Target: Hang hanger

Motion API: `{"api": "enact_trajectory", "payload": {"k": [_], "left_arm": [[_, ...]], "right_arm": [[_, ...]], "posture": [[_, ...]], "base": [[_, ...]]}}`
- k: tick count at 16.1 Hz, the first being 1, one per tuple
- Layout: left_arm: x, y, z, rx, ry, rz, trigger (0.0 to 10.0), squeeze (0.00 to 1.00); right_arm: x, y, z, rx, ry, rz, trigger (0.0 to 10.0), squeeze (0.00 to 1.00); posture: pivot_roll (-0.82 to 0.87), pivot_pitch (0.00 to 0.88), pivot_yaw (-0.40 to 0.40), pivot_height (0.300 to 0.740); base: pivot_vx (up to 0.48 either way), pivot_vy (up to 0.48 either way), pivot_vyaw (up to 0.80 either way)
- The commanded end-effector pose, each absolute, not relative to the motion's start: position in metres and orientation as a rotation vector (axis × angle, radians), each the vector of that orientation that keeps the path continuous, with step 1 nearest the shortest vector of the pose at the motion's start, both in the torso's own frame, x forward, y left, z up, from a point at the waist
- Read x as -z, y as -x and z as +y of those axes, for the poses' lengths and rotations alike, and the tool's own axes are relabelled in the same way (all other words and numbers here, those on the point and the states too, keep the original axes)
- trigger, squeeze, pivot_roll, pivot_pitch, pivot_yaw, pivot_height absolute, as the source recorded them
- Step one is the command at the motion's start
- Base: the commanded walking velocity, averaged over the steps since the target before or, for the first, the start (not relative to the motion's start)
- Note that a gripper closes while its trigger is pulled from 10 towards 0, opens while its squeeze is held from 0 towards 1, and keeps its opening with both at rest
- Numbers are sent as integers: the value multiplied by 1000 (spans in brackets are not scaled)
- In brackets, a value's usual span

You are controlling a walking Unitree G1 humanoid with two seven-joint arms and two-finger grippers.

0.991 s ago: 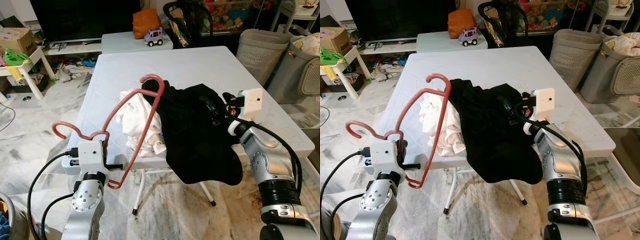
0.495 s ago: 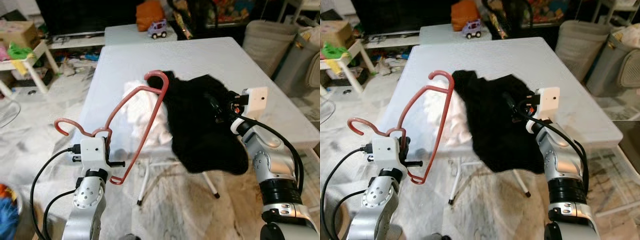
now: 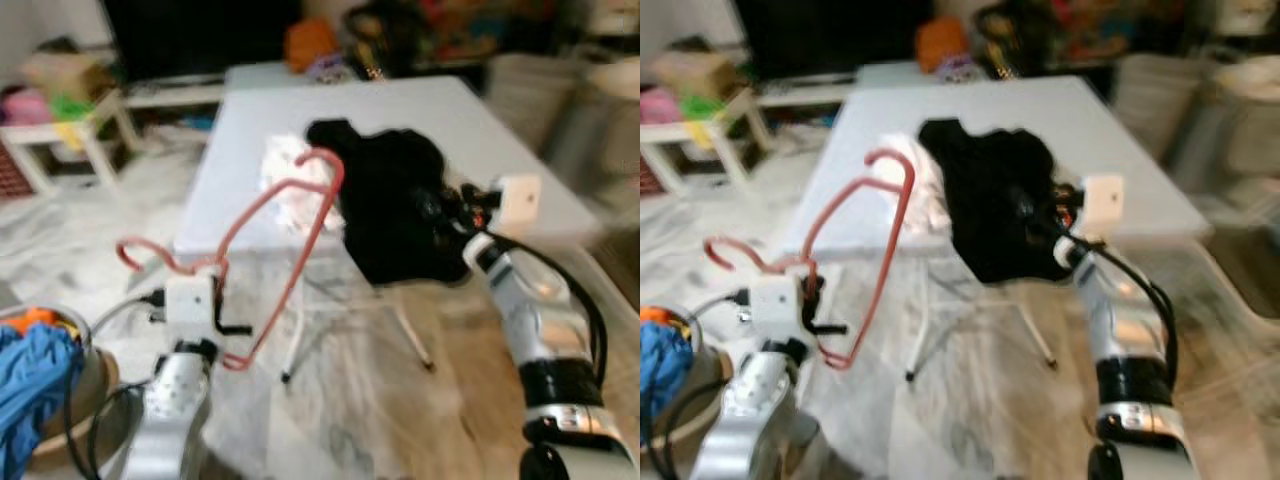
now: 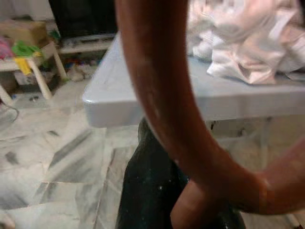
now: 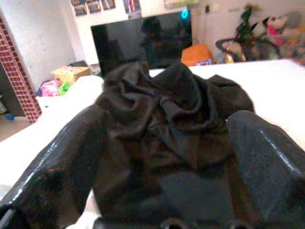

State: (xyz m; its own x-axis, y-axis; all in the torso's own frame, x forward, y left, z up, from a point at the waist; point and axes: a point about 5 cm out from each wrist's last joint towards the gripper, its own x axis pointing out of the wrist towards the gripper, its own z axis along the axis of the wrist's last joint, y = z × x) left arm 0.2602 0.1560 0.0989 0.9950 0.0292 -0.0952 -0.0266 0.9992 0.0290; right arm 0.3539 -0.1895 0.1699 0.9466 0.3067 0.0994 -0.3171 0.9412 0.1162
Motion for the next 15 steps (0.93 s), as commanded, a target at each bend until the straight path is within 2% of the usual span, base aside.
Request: {"api": "enact_trajectory", "payload": {"k": [1, 6, 11, 15], "left_arm": [[-99, -261, 158, -32, -28, 94, 10000, 0], [-97, -264, 157, -25, -29, 103, 10000, 0], [-73, -266, 167, -33, -123, 246, 10000, 0], [-54, -271, 191, -97, -216, 380, 10000, 0]], "right_arm": [[-176, -355, -188, -320, -127, -97, 10000, 0], [-169, -354, -190, -288, -124, -83, 10000, 0], [-159, -348, -187, -301, -99, -50, 10000, 0], [-142, -343, -187, -288, -4, 14, 10000, 0]], "posture": [[-27, 0, 65, 740], [-32, 0, 69, 740], [-51, 0, 72, 740], [-62, 0, 72, 740]], "base": [[-296, 0, 0], [-293, 0, 0], [0, 0, 0], [0, 0, 0]]}}
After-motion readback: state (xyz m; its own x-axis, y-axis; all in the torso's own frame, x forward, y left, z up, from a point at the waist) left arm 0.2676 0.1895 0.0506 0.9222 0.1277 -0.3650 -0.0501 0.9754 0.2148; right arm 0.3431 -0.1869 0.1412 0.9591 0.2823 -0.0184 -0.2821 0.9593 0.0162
